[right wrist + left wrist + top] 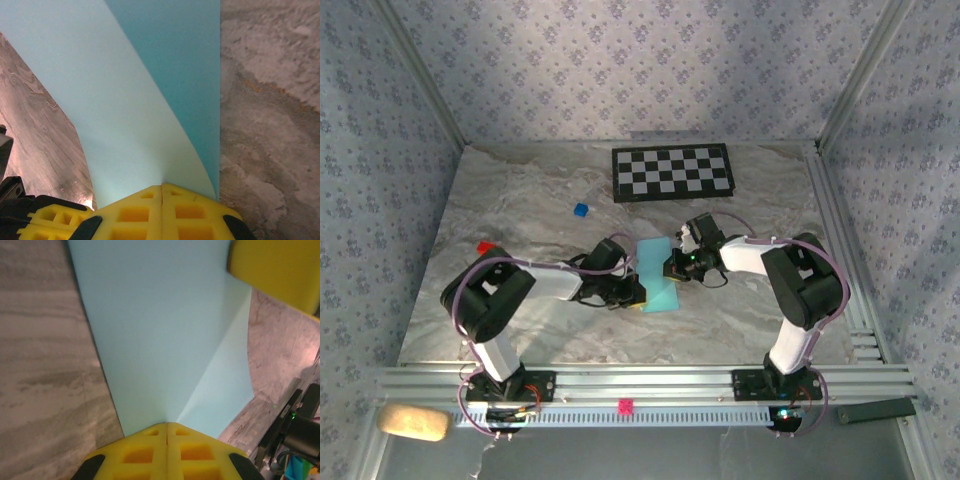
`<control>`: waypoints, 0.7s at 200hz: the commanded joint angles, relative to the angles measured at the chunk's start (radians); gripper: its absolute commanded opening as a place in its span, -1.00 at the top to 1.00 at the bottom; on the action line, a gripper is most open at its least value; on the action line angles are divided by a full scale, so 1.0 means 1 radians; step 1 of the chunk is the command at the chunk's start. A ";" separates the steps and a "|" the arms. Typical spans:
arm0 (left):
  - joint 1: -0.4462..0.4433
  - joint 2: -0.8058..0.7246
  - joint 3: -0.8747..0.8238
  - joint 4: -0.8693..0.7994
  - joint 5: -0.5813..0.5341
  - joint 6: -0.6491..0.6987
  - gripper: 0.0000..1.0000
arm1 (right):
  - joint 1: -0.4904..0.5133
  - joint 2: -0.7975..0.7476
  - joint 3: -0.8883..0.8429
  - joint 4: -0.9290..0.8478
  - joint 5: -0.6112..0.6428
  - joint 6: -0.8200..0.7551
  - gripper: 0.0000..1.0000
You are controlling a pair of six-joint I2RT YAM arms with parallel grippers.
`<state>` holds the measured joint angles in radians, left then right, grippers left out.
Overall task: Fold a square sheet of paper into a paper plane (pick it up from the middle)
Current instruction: First fold in half a square sheet of paper at the center of the table.
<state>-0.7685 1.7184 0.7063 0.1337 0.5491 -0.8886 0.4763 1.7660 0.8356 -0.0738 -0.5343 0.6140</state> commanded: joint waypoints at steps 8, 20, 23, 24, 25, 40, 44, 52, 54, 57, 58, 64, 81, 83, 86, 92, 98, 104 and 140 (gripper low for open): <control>-0.032 -0.028 -0.034 -0.178 -0.010 0.083 0.88 | 0.004 0.080 -0.056 -0.176 0.166 0.006 1.00; -0.042 -0.044 -0.030 -0.198 -0.018 0.090 0.87 | 0.002 0.079 -0.055 -0.178 0.166 0.006 1.00; -0.045 -0.048 -0.029 -0.203 -0.019 0.092 0.87 | 0.002 0.079 -0.055 -0.180 0.167 0.006 1.00; -0.045 -0.049 -0.030 -0.203 -0.020 0.093 0.86 | 0.002 0.078 -0.055 -0.180 0.167 0.007 1.00; -0.047 -0.051 -0.029 -0.205 -0.022 0.094 0.86 | 0.002 0.078 -0.055 -0.179 0.166 0.007 1.00; -0.060 -0.070 -0.021 -0.230 -0.038 0.100 0.85 | 0.002 0.077 -0.056 -0.182 0.168 0.007 1.00; -0.064 -0.073 -0.018 -0.237 -0.039 0.103 0.84 | 0.002 0.078 -0.054 -0.182 0.167 0.006 1.00; -0.070 -0.077 -0.008 -0.255 -0.041 0.111 0.84 | 0.001 0.079 -0.054 -0.184 0.166 0.007 1.00; -0.072 -0.078 -0.005 -0.262 -0.042 0.115 0.84 | 0.002 0.079 -0.054 -0.183 0.166 0.007 1.00; -0.074 -0.079 -0.002 -0.271 -0.045 0.119 0.84 | 0.002 0.081 -0.053 -0.183 0.166 0.006 1.00; -0.076 -0.080 0.000 -0.275 -0.046 0.121 0.84 | 0.002 0.081 -0.053 -0.183 0.166 0.007 1.00; -0.078 -0.085 0.004 -0.293 -0.056 0.125 0.84 | 0.002 0.081 -0.053 -0.183 0.165 0.007 1.00; -0.079 -0.118 0.006 -0.312 -0.075 0.126 0.83 | 0.002 0.081 -0.051 -0.183 0.162 0.006 1.00; -0.078 -0.124 0.008 -0.317 -0.079 0.126 0.83 | 0.002 0.081 -0.050 -0.184 0.160 0.007 1.00; -0.078 -0.135 0.012 -0.322 -0.082 0.126 0.83 | 0.001 0.082 -0.050 -0.184 0.160 0.007 1.00; -0.078 -0.155 0.020 -0.328 -0.088 0.128 0.83 | 0.002 0.081 -0.049 -0.185 0.158 0.004 1.00; -0.076 -0.178 0.030 -0.332 -0.097 0.127 0.83 | 0.002 0.079 -0.049 -0.186 0.157 0.001 1.00; -0.071 -0.199 0.039 -0.334 -0.106 0.127 0.83 | 0.002 0.078 -0.047 -0.188 0.157 -0.003 1.00; 0.037 -0.198 0.116 -0.270 -0.064 0.117 0.78 | 0.001 0.082 -0.031 -0.198 0.143 -0.026 1.00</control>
<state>-0.8047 1.5173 0.7448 -0.1642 0.4641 -0.7815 0.4763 1.7691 0.8433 -0.0853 -0.5354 0.6132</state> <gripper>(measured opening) 0.108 0.051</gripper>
